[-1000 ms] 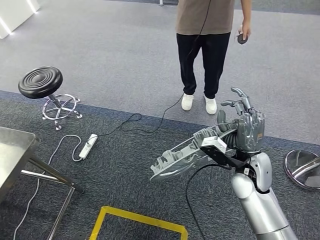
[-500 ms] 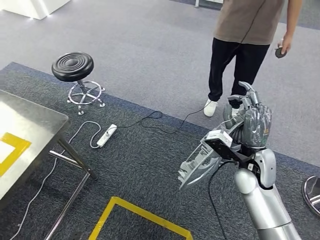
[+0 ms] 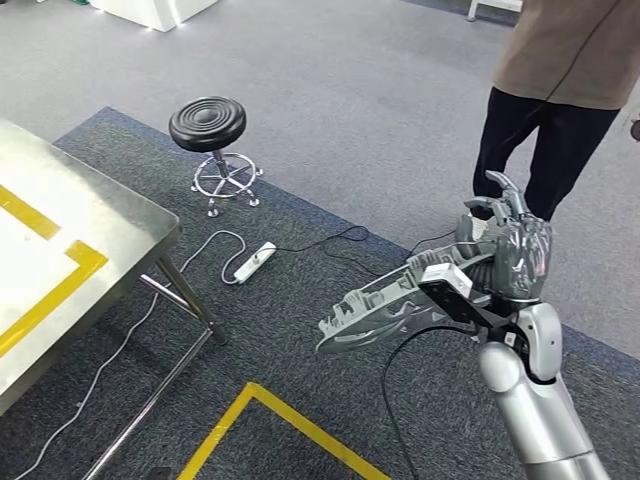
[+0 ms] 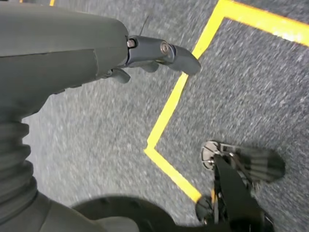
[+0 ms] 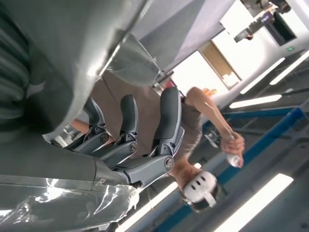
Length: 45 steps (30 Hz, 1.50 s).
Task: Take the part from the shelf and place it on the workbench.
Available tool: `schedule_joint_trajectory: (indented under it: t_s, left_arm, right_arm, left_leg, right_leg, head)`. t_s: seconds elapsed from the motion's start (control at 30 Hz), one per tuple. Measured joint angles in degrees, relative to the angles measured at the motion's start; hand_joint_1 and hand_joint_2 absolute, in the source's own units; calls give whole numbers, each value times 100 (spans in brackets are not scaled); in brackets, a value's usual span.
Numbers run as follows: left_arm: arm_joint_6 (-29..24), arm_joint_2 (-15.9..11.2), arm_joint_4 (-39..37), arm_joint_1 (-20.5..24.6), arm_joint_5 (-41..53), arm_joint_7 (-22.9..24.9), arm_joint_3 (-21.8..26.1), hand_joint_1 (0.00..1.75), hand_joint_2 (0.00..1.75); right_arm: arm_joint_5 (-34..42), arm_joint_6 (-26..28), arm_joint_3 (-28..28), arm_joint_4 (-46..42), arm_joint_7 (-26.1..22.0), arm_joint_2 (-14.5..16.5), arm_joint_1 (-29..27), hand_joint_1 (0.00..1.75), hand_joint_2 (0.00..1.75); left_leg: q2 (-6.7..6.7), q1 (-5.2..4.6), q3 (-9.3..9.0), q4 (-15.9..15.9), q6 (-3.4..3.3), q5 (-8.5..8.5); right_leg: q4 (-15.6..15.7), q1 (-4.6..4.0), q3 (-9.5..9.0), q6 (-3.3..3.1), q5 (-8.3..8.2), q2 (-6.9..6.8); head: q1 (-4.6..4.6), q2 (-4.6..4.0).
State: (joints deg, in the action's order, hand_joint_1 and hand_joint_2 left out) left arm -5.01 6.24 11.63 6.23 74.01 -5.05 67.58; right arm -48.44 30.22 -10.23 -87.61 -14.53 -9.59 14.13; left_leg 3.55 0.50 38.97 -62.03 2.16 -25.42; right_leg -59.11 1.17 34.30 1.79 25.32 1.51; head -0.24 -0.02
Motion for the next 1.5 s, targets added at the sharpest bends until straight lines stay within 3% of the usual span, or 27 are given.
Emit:
schedule_joint_trajectory:
  t_s: [0.03, 0.07, 0.13, 0.2, 0.27, 0.33, 0.4, 0.47, 0.57, 0.6, 0.63, 0.67, 0.7, 0.77, 0.83, 0.9, 0.93, 1.0, 1.07, 1.13, 1.17, 1.23, 1.27, 1.33, 1.37, 1.43, 1.5]
  left_arm:
    - [2, 4, 0, 8, -5, 0, 0, 0, 175]
    - [3, 6, 0, 15, -7, 0, 0, 0, 175]
    - [3, 6, 0, 13, -7, 0, 0, 0, 175]
    - [2, -1, 0, 9, -8, 0, 0, 0, 175]
    - [2, -6, 0, 20, -7, 0, 0, 0, 175]
    - [2, -5, 0, 43, -5, -4, 0, 0, 175]
    - [2, -4, 0, 42, -3, -10, 0, 0, 175]
    - [2, -9, 0, 24, -2, -14, 0, 0, 175]
    - [2, -21, 0, 38, 0, -21, 0, 0, 175]
    - [2, -21, 0, 39, 0, -23, 0, 0, 175]
    - [2, -21, 0, 36, 0, -24, 0, 0, 175]
    - [2, -19, 0, 31, 0, -24, 0, 0, 175]
    - [2, -17, 0, 28, 0, -24, 0, 0, 175]
    - [2, -14, 0, 35, 0, -24, 0, 0, 175]
    - [1, -19, 0, 44, 0, -24, 0, 0, 175]
    - [-1, -27, 1, 25, 2, -24, 0, 0, 175]
    - [-1, -32, 1, 9, 7, -23, 0, 0, 175]
    - [-2, -36, 2, 4, 19, -21, 0, 0, 175]
    - [-2, -25, 2, 20, 24, -20, 0, 0, 175]
    - [-2, -18, 2, 26, 24, -20, 0, 0, 175]
    - [-3, -17, 2, 25, 24, -20, 0, 0, 175]
    - [-4, -20, 2, 26, 24, -20, 0, 0, 175]
    - [-4, -21, 2, 33, 25, -20, 0, 0, 175]
    - [-4, -23, 2, 55, 28, -20, 0, 0, 175]
    - [-4, -23, 2, 60, 30, -20, 0, 0, 175]
    - [-4, -22, 2, 47, 32, -20, 0, 0, 175]
    - [-10, -28, 3, 36, 32, -20, 0, 0, 175]
  right_arm:
    - [-1, 2, 11, -12, 3, -1, -21, 175, 175]
    - [0, 2, 17, -20, 4, -2, -43, 175, 175]
    - [3, 2, 19, -21, 4, -3, -84, 175, 175]
    - [6, 4, 21, -30, 4, -3, -104, 175, 175]
    - [7, 7, 35, -61, 4, -8, -105, 175, 175]
    - [5, 10, 70, -94, 5, -17, -105, 175, 175]
    - [1, 14, 95, -120, 5, -22, -107, 175, 175]
    - [-1, 19, 102, -150, 4, -23, -104, 175, 175]
    - [5, 28, 135, -172, 7, -32, -126, 175, 175]
    - [7, 29, 144, -172, 7, -34, -146, 175, 175]
    - [8, 29, 147, -172, 7, -35, -163, 175, 175]
    - [8, 29, 147, -172, 7, -36, -171, 175, 175]
    - [7, 29, 147, -173, 6, -36, -169, 175, 175]
    - [3, 29, 147, -177, 6, -37, -156, 175, 175]
    - [1, 28, 148, -180, 9, -38, -151, 175, 175]
    - [1, 27, 147, -181, 13, -37, -145, 175, 175]
    - [1, 27, 146, -182, 13, -37, -137, 175, 175]
    - [-1, 27, 151, -187, 11, -37, -121, 175, 175]
    - [-10, 27, 163, -191, 8, -39, -124, 175, 175]
    - [-8, 25, 166, -191, 5, -40, -130, 175, 175]
    - [-3, 23, 164, -191, 5, -40, -130, 175, 175]
    - [2, 19, 161, -192, 5, -40, -124, 175, 175]
    - [2, 19, 161, -192, 5, -40, -120, 175, 175]
    - [1, 18, 164, -193, 7, -41, -110, 175, 175]
    - [-1, 18, 164, -194, 7, -40, -103, 175, 175]
    - [-2, 17, 155, -194, 6, -39, -87, 175, 175]
    - [-2, 15, 149, -194, 4, -39, -62, 175, 175]
  left_leg:
    - [-160, -9, 170, -348, 18, -175]
    - [-229, -5, 348, -709, 26, -326]
    - [-265, -4, 517, -1060, 15, -374]
    - [-313, -21, 298, -663, -32, -81]
    - [-546, -79, -87, 22, -106, 178]
    - [-694, -127, -264, 370, -174, 213]
    - [-582, -121, -269, 419, -229, 200]
    - [-456, -88, -289, 444, -273, 215]
    - [-267, -57, -298, 455, -326, 232]
    - [-194, -56, -298, 454, -336, 235]
    - [-120, -55, -298, 452, -338, 235]
    - [-45, -52, -300, 451, -335, 237]
    - [31, -47, -303, 448, -325, 240]
    - [181, -42, -291, 431, -281, 245]
    - [311, -34, -242, 418, -209, 271]
    - [429, -12, -195, 435, -135, 314]
    - [392, -14, -177, 426, -101, 308]
    - [112, -34, -39, 166, -41, 138]
    - [-191, -34, 283, -489, 2, -196]
    - [-257, -19, 547, -1024, 15, -367]
    - [-265, -16, 549, -1039, 11, -312]
    - [-362, -24, 258, -530, -16, -4]
    - [-503, -42, 45, -164, -31, 128]
    - [-700, -74, -219, 313, -88, 226]
    - [-712, -87, -251, 394, -117, 211]
    - [-575, -77, -245, 420, -185, 214]
    - [-441, -47, -259, 440, -243, 229]
  right_leg:
    - [5, -12, -4, -20, 2, -73]
    - [5, -24, -4, -36, 7, -151]
    - [4, -43, -5, -47, 15, -300]
    - [4, -60, -14, -45, 24, -439]
    - [-7, -93, -24, -16, 45, -557]
    - [-11, -134, -33, 33, 66, -677]
    - [4, -147, -57, 88, 89, -794]
    - [-130, -128, -25, 156, 212, -649]
    - [-1098, -105, 418, 215, 695, -244]
    - [-1416, -104, 584, 222, 796, -198]
    - [-1560, -102, 676, 227, 792, -178]
    - [-1485, -97, 665, 228, 678, -165]
    - [-1209, -86, 552, 227, 484, -136]
    - [-451, -28, 206, 224, 135, 98]
    - [-60, 9, 19, 193, 44, 299]
    - [-35, -2, 10, 122, 48, 241]
    - [-24, -3, 4, 84, 37, 176]
    - [9, 4, -21, 13, 20, 31]
    - [18, -12, -32, -32, 26, -122]
    - [18, -20, -33, -48, 36, -273]
    - [17, -20, -36, -46, 41, -346]
    - [17, -22, -54, -26, 56, -480]
    - [11, -39, -65, -3, 72, -543]
    - [1, -83, -82, 54, 102, -661]
    - [4, -103, -93, 86, 114, -723]
    - [15, -98, -127, 149, 143, -804]
    - [-216, -76, -49, 202, 322, -590]
  head:
    - [-20, 0]
    - [-24, 0]
    - [-25, 0]
    - [-25, 0]
    - [-30, 0]
    - [-32, 0]
    - [-27, 0]
    - [-10, 0]
    - [36, 0]
    - [45, 0]
    - [51, 0]
    - [52, 0]
    - [52, 0]
    - [52, 0]
    - [50, 0]
    - [50, 0]
    - [51, 0]
    - [10, 0]
    - [-28, 0]
    - [-30, 0]
    - [-30, 0]
    - [-32, 0]
    - [-34, 0]
    - [-30, 0]
    - [-25, 0]
    - [-12, 0]
    - [14, 0]
